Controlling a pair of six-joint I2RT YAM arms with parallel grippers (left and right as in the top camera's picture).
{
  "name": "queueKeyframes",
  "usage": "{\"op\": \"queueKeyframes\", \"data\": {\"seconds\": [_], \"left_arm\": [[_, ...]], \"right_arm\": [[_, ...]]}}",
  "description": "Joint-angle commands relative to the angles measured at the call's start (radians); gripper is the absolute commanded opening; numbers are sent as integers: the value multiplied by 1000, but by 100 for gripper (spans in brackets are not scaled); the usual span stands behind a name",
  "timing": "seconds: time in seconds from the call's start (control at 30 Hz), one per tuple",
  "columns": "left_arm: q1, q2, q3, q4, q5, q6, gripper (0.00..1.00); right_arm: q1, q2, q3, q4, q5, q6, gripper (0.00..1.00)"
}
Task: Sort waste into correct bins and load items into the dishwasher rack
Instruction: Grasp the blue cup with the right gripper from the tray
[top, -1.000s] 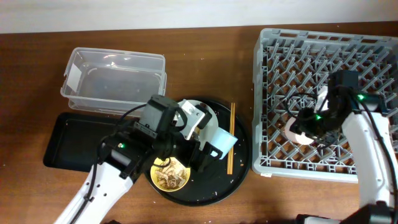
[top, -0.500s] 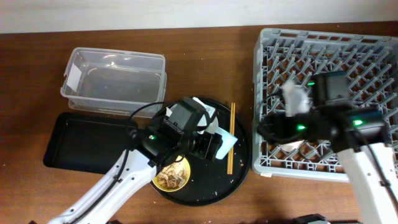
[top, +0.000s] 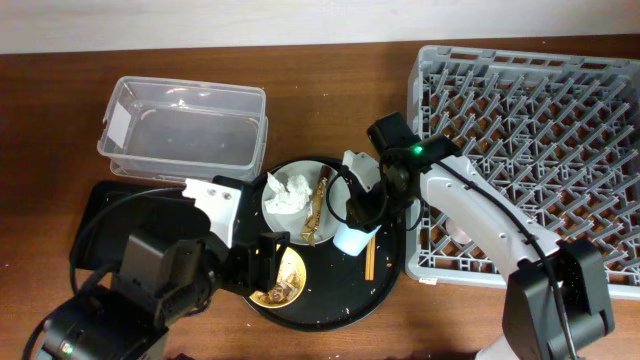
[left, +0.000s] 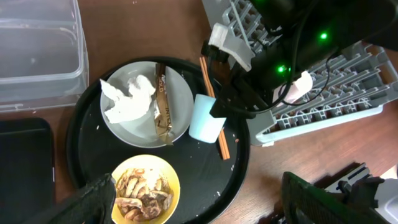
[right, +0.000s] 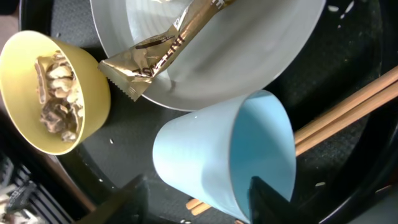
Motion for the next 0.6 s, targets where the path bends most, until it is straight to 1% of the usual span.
{"op": "queueKeyframes", "data": {"seconds": [0.0,0.03,0.07,0.17,0.23,0.3,0.37,0.4,0.43,0.5,0.53,0.57], "left_arm": [[5,-2,10,-5,-11,-13,84],[5,-2,10,-5,-11,-13,84],[5,-2,10,-5,-11,-13,84],[5,-2,10,-5,-11,-13,84],[5,-2,10,-4,-11,-13,84],[5,-2,10,-3,-12,-13,84],[5,-2,10,8,-12,-13,84],[5,-2,10,10,-12,-13,84],[5,-2,10,10,-12,-13,84],[5,-2,10,9,-13,-13,84],[5,-2,10,7,-15,-13,84],[5,-2,10,3,-16,-13,84]], "right_arm": [[8,19,-5,-17,-40,-17,33],[8,19,-6,-35,-55,-17,24],[8,18,-6,-55,-57,-14,23],[8,17,-6,-78,-57,8,9],[14,-7,-5,-77,-50,60,5],[45,-47,-5,-68,-34,151,6],[116,-82,-5,-62,77,319,11],[158,-84,-5,-62,126,390,19],[187,-83,-5,-61,145,431,19],[236,-83,-3,-37,161,493,45],[236,-83,0,-34,161,512,52],[225,-86,11,-34,164,526,54]]}}
